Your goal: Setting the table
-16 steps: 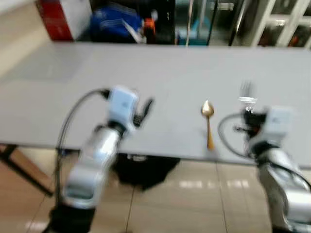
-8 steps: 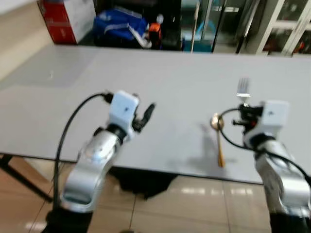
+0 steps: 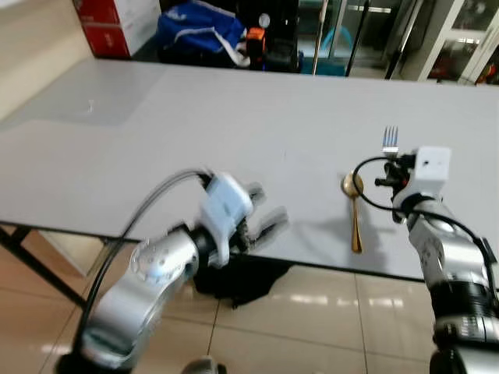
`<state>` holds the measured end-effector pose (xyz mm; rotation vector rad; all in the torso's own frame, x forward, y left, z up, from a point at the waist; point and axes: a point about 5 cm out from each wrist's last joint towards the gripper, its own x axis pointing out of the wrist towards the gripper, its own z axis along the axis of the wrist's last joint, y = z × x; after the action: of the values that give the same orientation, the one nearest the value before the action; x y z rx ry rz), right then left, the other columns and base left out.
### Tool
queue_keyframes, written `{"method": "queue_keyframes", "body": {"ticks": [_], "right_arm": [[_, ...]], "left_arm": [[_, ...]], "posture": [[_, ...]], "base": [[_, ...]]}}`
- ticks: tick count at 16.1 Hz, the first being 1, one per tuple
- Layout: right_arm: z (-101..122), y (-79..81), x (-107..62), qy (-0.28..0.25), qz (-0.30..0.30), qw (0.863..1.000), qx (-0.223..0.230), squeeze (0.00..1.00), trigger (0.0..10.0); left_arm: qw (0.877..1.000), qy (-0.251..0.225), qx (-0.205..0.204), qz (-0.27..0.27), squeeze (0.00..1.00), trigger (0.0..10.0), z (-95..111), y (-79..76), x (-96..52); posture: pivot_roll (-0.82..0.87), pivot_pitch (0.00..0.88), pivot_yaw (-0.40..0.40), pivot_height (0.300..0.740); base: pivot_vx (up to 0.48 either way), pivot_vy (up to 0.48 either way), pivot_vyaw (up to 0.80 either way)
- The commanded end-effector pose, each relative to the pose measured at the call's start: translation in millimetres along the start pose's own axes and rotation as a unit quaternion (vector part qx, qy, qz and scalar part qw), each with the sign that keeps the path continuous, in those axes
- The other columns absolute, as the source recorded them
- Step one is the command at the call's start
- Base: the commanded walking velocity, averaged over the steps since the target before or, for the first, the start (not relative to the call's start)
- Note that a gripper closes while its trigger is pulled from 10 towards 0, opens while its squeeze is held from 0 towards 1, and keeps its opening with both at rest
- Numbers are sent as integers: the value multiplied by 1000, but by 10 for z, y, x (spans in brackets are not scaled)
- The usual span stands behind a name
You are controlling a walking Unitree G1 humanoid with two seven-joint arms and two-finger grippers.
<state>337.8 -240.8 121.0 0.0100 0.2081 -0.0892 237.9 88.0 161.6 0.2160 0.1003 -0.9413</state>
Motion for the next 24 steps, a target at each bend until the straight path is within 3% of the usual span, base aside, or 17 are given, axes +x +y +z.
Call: {"method": "queue_keyframes", "body": {"ticks": [1,6,11,17,24], "right_arm": [[-22,-40,44,11,-3,1000,-8,0,10000],[-60,-163,105,35,-13,999,-19,0,10000],[-262,-235,64,93,-12,995,-22,0,10000],[-356,-192,12,120,-3,993,-19,0,10000],[-452,-149,-83,139,6,990,14,0,10000]], "left_arm": [[1000,6,6,-26,0,10000,12,-58,-14],[999,12,-6,-32,0,10000,15,-58,-73],[997,29,-5,-65,0,10000,-12,-126,-69],[997,29,-6,-65,0,10000,-7,-129,-70],[997,27,-6,-70,0,10000,-3,-132,-54]], "posture": [[78,88,10,740],[78,95,9,740],[63,98,22,740],[63,94,14,740],[56,91,18,740]], "base": [[0,0,0],[0,0,0],[0,0,0],[0,0,0],[0,0,0]]}}
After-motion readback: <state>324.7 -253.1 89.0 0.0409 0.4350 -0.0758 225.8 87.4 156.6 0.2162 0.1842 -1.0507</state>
